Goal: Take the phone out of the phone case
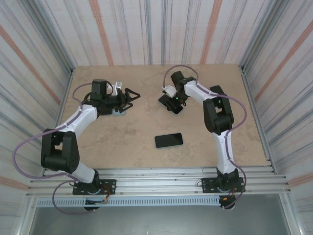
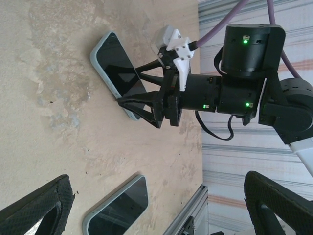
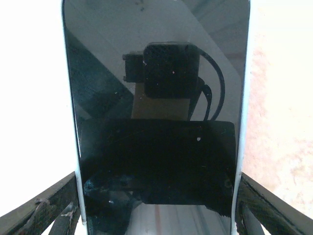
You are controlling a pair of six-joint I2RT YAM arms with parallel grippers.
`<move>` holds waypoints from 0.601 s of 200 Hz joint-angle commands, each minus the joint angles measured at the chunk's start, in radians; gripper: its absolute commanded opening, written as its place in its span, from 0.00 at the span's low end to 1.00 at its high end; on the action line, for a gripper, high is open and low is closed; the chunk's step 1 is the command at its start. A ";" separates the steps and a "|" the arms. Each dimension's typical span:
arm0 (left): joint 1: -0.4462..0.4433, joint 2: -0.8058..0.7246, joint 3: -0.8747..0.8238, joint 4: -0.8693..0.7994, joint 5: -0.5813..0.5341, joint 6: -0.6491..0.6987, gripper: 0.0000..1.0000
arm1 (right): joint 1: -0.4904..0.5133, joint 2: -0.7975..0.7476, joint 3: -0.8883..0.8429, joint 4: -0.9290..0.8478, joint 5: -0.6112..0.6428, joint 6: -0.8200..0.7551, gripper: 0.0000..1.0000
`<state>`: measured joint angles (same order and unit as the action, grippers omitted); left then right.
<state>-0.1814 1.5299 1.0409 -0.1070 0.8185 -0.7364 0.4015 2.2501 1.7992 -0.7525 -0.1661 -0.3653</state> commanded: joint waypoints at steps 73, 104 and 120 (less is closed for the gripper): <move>-0.168 0.117 0.152 0.076 -0.240 -0.037 0.88 | -0.027 -0.290 -0.187 0.182 -0.267 0.174 0.46; -0.224 0.184 0.225 0.088 -0.290 -0.054 0.84 | -0.020 -0.350 -0.232 0.215 -0.310 0.220 0.45; -0.241 0.212 0.248 0.105 -0.307 -0.070 0.81 | -0.012 -0.375 -0.247 0.222 -0.321 0.232 0.45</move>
<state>-0.3996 1.7077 1.2377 -0.0429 0.5755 -0.7784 0.3737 1.9484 1.5734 -0.5774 -0.4171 -0.1905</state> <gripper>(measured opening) 0.831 0.750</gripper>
